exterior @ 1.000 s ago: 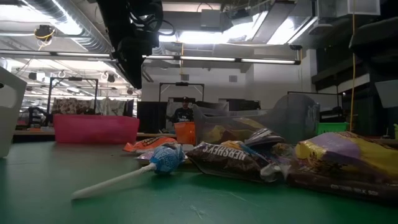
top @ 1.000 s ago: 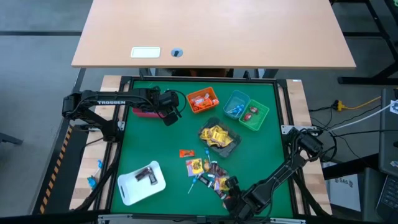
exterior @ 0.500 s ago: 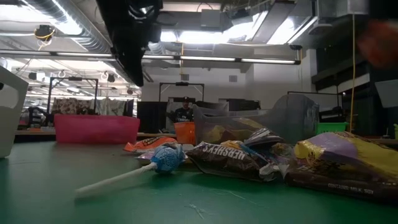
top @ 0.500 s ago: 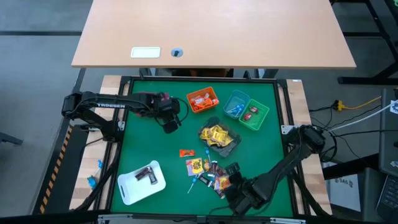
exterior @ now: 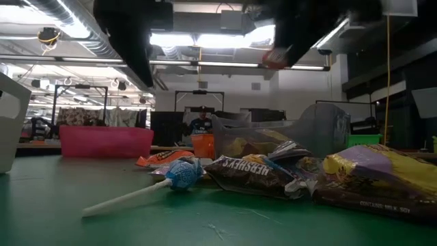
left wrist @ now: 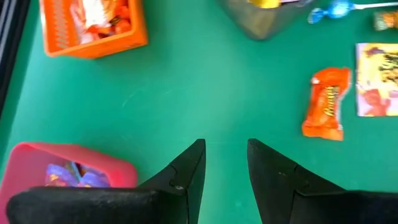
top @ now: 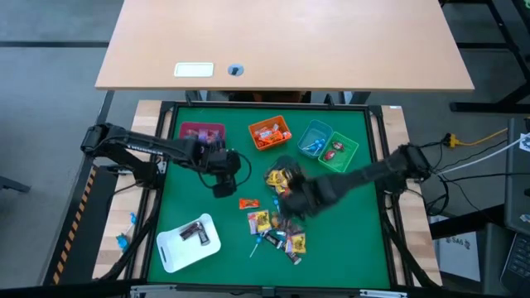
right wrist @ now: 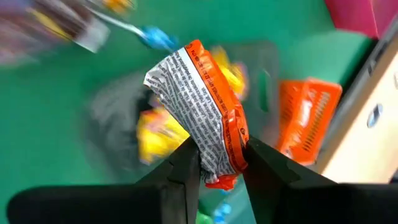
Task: Sort candy
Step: Put the orange chocolate into the orange bin
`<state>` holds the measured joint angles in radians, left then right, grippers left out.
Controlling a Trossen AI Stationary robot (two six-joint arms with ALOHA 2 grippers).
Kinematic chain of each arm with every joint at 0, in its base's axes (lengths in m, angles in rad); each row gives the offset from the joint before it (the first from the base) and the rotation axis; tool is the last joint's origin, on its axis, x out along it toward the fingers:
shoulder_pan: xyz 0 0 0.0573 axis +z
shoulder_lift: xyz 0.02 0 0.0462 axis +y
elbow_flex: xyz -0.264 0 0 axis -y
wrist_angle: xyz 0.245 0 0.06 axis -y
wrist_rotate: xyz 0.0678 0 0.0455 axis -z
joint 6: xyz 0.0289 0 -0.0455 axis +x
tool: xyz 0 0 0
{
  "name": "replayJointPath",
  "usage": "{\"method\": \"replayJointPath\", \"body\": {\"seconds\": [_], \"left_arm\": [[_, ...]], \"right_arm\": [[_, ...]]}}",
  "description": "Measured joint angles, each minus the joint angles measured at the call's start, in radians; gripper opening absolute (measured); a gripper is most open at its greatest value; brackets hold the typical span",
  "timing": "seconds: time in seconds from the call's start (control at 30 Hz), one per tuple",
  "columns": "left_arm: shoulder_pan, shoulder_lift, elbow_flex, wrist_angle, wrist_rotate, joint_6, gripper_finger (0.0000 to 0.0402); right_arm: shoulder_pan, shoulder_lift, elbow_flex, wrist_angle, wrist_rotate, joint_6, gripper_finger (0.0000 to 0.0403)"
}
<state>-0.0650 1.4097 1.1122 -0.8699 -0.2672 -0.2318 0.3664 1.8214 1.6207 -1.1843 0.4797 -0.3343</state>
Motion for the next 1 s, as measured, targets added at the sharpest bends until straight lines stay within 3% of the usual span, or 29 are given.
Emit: {"method": "replayJointPath", "body": {"seconds": [0.27,0.5,0.8,1.0], "left_arm": [[-0.085,0.000,0.000,0.032,0.000,-0.002,0.0108],[-0.137,0.000,0.000,0.141,0.000,-0.001,0.0108],[-0.176,0.000,0.000,0.200,0.000,-0.002,0.0108],[-0.212,0.008,0.000,0.250,-0.001,-0.001,0.0108]], "right_arm": [[-0.295,0.000,0.000,0.046,-0.003,-0.210,0.0104],[-0.505,0.000,0.000,0.187,-0.116,-0.254,0.0104],[-0.654,0.001,0.000,0.399,-0.299,-0.248,0.0104],[-0.699,0.001,0.000,0.447,-0.419,-0.245,0.0104]]}}
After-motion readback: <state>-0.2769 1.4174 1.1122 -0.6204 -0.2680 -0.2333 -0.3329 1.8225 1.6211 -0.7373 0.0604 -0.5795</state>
